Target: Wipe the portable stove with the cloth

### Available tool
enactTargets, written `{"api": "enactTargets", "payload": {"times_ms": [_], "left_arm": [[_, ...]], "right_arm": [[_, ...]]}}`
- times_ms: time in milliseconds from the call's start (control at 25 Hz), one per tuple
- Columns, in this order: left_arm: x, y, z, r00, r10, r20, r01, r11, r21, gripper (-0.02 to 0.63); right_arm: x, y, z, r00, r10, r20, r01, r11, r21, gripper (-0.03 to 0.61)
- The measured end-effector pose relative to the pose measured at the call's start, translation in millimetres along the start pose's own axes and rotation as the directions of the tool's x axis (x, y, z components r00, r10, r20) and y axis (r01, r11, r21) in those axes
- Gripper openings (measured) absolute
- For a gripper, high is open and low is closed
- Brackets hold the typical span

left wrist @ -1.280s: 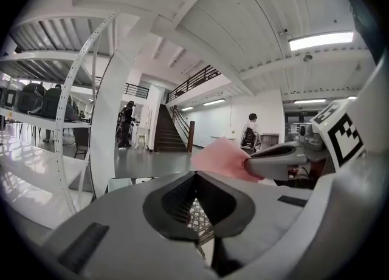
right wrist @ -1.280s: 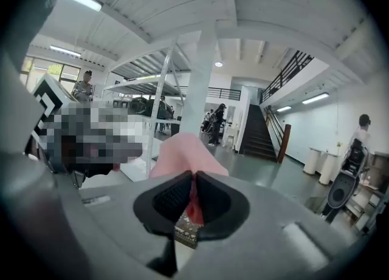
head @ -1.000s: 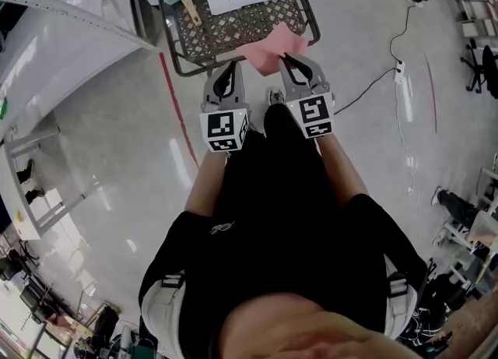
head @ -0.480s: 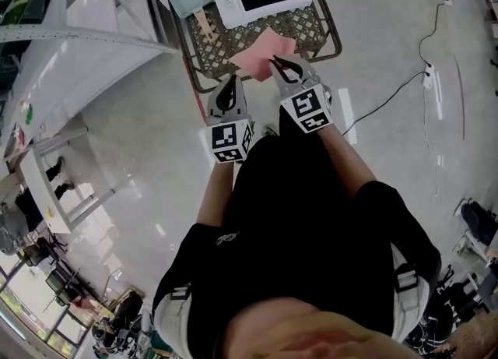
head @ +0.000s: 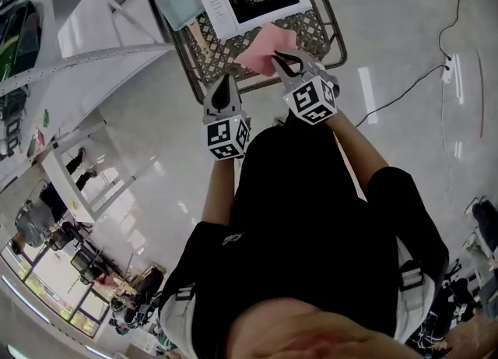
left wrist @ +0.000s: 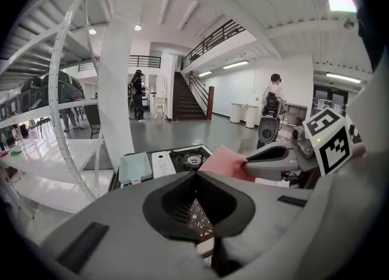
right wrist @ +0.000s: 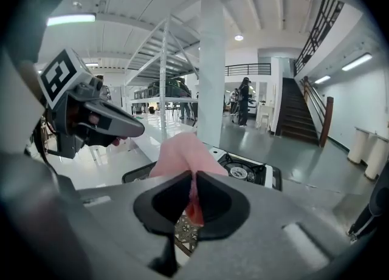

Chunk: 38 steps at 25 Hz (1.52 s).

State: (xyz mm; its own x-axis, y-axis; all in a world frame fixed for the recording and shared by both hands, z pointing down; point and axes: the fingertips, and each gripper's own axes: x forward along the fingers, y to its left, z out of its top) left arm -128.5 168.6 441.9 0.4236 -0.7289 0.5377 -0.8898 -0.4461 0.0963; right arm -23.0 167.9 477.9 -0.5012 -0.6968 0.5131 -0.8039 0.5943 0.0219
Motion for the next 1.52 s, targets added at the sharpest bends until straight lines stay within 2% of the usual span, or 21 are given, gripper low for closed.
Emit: {"api": "enactTargets", "payload": {"times_ms": [240,400,760,1080,1240,1360,1520], "left_arm": [[17.9,8.3,2.5,0.998,0.057,-0.033,-0.058,0.997,-0.048,-0.001],[29.1,19.4,6.4,0.996,0.079,-0.038,-0.081,0.996,-0.04,-0.002],[53.1,57.3,7.5,0.997,0.059,-0.041,-0.062,0.994,-0.095,-0.002],[66.2,108.8,6.5,0.998,0.017,-0.058,-0.025,0.989,-0.146,-0.001],[67.2,125.4,0.7,0.997,-0.03,-0.074,0.015,0.981,-0.195,-0.001],[72.5,133.9,-11.2,0.993,-0.057,-0.101,0.034,0.976,-0.217,-0.001],[71.8,142.0,-19.1,0.992,-0.029,-0.121,-0.002,0.969,-0.247,-0.001]], "right_arm": [[23.2,-23.7,-11.4,0.996,0.078,-0.036,-0.078,0.997,-0.008,0.026],[38.5,-31.2,-11.7,0.994,0.097,-0.046,-0.097,0.995,-0.004,0.026],[80.8,-16.6,8.9,0.989,0.121,-0.089,-0.125,0.991,-0.047,0.028],[148.2,14.4,24.7,0.973,0.158,-0.17,-0.181,0.975,-0.127,0.029],[183.8,27.3,21.9,0.959,0.153,-0.239,-0.19,0.972,-0.139,0.03],[210.9,34.5,14.7,0.949,0.144,-0.28,-0.204,0.958,-0.2,0.031],[233.8,37.9,3.5,0.936,0.16,-0.313,-0.239,0.943,-0.233,0.031]]}}
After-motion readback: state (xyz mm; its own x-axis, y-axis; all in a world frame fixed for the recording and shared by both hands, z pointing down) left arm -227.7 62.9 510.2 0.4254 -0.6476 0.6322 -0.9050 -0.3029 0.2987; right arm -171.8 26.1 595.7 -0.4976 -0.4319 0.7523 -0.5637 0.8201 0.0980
